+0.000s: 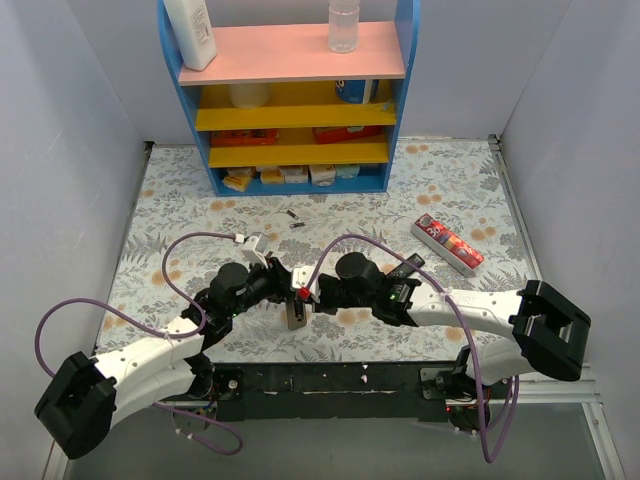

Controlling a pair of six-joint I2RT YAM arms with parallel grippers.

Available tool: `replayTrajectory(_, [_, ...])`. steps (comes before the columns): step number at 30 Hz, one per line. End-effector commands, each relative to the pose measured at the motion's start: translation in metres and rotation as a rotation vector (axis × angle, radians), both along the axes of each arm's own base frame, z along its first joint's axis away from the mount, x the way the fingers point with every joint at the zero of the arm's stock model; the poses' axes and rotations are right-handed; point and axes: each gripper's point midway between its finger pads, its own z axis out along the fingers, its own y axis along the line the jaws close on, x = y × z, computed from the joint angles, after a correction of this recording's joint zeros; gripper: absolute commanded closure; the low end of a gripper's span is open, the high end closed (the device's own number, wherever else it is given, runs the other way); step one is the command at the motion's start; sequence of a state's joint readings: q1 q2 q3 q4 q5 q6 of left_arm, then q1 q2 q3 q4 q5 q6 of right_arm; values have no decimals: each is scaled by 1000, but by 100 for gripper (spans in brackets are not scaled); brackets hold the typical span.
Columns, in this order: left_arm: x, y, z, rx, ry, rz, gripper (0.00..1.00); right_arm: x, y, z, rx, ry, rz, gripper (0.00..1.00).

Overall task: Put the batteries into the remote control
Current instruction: Load the battery into the remote control.

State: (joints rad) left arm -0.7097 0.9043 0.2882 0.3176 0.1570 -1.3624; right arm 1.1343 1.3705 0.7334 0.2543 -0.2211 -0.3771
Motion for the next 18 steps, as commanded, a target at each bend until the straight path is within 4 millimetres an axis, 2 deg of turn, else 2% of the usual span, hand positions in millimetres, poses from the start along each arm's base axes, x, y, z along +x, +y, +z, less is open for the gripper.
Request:
replayTrajectory(1, [-4, -15, 103, -302, -183, -47, 100, -12, -2, -29, -66, 77, 12, 95])
replayTrajectory(6, [-6, -9, 111, -320, -200, -28, 100, 4, -8, -44, -97, 65, -93, 94])
replayTrajectory(10, [-4, -6, 100, -290, -184, -3, 100, 11, -10, -39, -69, 76, -171, 89])
replayTrajectory(14, [2, 2, 78, -244, -161, 55, 100, 19, -14, -18, 14, 82, -248, 84])
replayTrajectory(18, [10, 15, 55, -196, -140, 135, 100, 23, -20, 16, 136, 103, -323, 76])
